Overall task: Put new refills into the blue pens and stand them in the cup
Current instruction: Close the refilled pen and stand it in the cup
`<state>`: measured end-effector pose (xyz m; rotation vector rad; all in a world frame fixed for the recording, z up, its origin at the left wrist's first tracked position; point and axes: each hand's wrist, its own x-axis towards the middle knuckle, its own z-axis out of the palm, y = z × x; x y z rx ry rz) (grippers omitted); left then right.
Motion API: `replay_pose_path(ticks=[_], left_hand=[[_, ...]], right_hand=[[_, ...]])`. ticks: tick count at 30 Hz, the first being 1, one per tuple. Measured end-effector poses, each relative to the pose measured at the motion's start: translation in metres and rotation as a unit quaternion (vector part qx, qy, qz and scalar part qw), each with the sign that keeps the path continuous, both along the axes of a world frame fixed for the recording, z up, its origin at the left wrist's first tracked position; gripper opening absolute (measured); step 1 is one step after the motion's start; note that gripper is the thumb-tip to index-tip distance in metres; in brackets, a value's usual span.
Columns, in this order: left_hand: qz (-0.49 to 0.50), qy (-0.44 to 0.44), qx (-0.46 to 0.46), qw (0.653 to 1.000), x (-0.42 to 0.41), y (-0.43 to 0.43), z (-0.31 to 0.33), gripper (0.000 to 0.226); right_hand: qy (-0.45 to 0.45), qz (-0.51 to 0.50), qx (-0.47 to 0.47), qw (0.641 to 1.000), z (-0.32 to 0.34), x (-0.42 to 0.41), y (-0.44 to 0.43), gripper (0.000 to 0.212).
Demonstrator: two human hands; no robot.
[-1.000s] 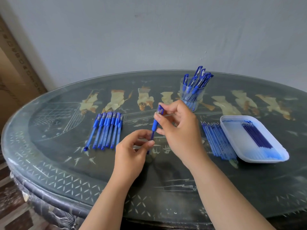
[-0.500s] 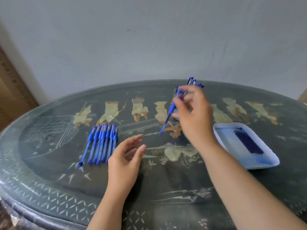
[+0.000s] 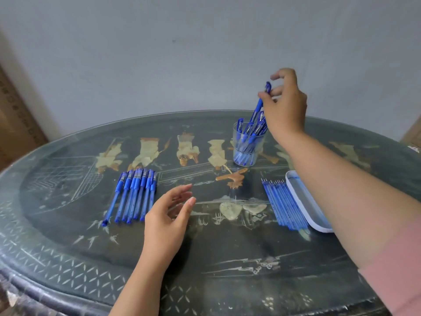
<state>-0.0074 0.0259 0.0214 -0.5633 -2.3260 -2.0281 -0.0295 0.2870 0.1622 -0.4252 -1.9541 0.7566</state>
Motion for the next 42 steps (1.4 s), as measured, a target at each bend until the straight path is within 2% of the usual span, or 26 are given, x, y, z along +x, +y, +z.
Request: replay_pose_path(ticks=[6, 10, 20, 23, 27, 30, 32, 35, 38, 42], left_hand=[[-0.006, 0.004, -0.003, 1.0, -0.001, 0.001, 0.0, 0.026], [-0.002, 0.002, 0.003, 1.0, -0.001, 0.001, 0.0, 0.024], [0.001, 0.002, -0.013, 1.0, 0.001, 0.001, 0.004, 0.024], [0.004, 0.002, -0.007, 1.0, 0.004, 0.0, 0.006, 0.023], [0.009, 0.003, 0.019, 1.0, 0.006, -0.004, 0.015, 0.02], [0.055, 0.037, 0.027, 0.997, 0.002, -0.014, 0.023, 0.017], [0.105, 0.074, 0.004, 0.992, -0.004, -0.028, 0.024, 0.016], [0.168, 0.111, -0.085, 0.976, -0.016, -0.055, 0.016, 0.019], [0.231, 0.157, -0.196, 0.94, -0.031, -0.078, 0.0, 0.021], [0.253, 0.15, -0.25, 0.922, -0.038, -0.084, -0.01, 0.026]], right_hand=[[-0.077, -0.017, 0.025, 0.997, -0.027, -0.004, 0.008, 0.013], [-0.12, -0.055, 0.092, 0.987, -0.035, -0.009, 0.011, 0.008], [-0.195, -0.085, 0.166, 0.963, -0.031, -0.009, 0.005, 0.016], [-0.183, -0.084, 0.168, 0.965, -0.031, -0.006, 0.001, 0.017], [-0.055, -0.081, 0.179, 0.979, -0.045, 0.006, -0.024, 0.019], [-0.036, -0.032, 0.17, 0.984, -0.071, 0.017, -0.061, 0.017], [-0.066, 0.013, 0.149, 0.986, -0.09, 0.022, -0.087, 0.011], [-0.157, 0.076, 0.096, 0.98, -0.113, 0.024, -0.122, 0.008], [-0.235, 0.114, 0.066, 0.963, -0.13, 0.02, -0.154, 0.009], [-0.302, 0.129, 0.039, 0.944, -0.141, 0.003, -0.19, 0.021]])
